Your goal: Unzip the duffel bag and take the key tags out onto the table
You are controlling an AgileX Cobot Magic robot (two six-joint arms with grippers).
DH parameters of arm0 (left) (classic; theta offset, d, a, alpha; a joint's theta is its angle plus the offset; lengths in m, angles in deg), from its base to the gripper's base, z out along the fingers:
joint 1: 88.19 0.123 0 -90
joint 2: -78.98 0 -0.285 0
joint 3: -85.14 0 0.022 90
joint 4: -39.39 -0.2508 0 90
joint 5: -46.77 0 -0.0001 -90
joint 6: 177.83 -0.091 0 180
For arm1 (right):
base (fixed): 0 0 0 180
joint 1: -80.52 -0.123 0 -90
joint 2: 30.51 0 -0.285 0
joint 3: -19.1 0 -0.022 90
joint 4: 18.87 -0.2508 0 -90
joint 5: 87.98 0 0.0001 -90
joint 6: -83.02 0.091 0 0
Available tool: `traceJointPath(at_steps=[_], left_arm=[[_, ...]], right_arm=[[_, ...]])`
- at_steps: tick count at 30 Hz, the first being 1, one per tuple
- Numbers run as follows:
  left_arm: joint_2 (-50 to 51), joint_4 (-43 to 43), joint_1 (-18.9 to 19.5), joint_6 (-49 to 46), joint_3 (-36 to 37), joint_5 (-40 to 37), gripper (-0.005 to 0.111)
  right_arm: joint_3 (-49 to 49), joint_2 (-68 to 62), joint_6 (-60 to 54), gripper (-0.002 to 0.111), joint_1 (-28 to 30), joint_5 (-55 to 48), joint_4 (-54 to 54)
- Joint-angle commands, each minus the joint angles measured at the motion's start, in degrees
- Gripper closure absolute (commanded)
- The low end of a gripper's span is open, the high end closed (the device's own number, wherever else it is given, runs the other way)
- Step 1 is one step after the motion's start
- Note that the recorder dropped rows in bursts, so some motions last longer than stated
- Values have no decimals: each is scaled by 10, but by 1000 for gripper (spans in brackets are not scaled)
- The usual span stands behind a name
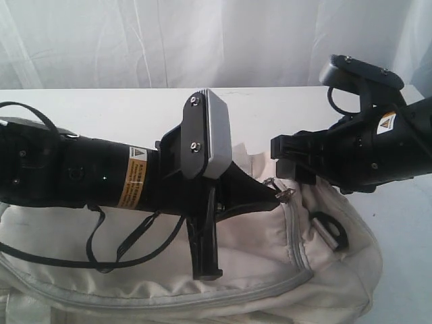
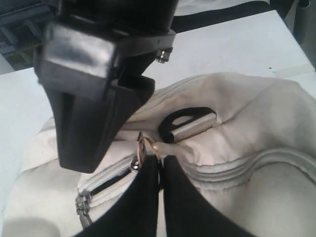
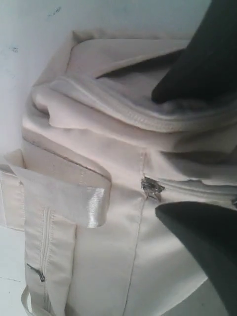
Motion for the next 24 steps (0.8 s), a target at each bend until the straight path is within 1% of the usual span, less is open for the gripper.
traceJointPath(at_steps=[1, 4, 7, 8, 12, 16, 19, 22, 24], left_arm=[[-12, -21, -8, 23, -2, 119, 107], [-12, -32, -8, 59, -2, 140, 107], [-12, -80, -8, 87, -2, 150, 107], [-12, -90, -8, 100, -2, 157, 107], [-12, -95, -8, 106, -2, 187, 107], [-12, -95, -8, 106, -2, 176, 107], [-12, -95, -8, 106, -2, 116, 107], [-12, -95, -8, 106, -2, 53, 107], [-12, -95, -8, 103, -2, 19, 107]], right_arm=[[0, 3, -7, 71, 1, 4, -11], [0, 3, -7, 89, 1, 21, -7], [0, 3, 9, 107, 1, 60, -2], [0, 3, 22, 108, 1, 75, -2], [0, 3, 37, 108, 1, 103, -2], [0, 4, 38, 108, 1, 96, -3], [8, 11, 43, 105, 11, 81, -3], [25, 25, 43, 97, 30, 55, 2], [32, 37, 43, 89, 43, 39, 16]])
